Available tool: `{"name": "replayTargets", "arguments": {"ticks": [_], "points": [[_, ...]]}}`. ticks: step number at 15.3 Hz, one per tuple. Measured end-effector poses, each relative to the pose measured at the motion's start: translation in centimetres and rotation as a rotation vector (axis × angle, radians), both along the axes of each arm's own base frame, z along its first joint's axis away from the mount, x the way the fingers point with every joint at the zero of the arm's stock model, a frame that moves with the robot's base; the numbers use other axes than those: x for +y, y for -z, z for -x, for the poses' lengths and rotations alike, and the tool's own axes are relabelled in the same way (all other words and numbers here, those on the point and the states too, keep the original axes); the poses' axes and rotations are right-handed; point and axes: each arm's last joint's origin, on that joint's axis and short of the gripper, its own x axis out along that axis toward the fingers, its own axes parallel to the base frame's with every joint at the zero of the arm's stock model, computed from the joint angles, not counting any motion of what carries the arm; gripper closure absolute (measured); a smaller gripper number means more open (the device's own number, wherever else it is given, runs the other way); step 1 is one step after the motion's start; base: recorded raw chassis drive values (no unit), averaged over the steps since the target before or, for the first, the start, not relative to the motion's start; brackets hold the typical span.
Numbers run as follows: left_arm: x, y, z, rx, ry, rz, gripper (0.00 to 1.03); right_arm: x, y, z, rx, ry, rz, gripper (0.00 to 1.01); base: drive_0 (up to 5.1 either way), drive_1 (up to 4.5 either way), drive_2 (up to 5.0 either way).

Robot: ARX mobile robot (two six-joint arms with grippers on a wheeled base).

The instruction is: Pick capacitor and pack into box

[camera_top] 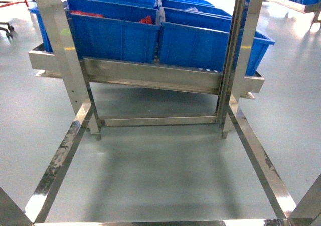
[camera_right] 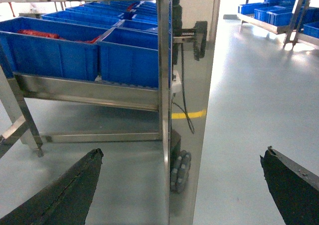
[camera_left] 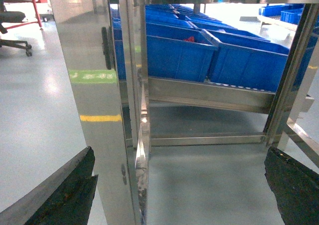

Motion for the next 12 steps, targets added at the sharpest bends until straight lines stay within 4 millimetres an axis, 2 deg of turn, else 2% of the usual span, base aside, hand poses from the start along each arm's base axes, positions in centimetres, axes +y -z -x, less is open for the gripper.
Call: {"name": "replayTargets", "arguments": {"ticks": [12], "points": [[0.00, 0.00, 0.00, 0.000, 0.000, 0.000, 0.05, 0.00, 0.00, 0.00, 0.000, 0.000, 0.000, 0.03, 0.0, 0.00, 0.0]]}}
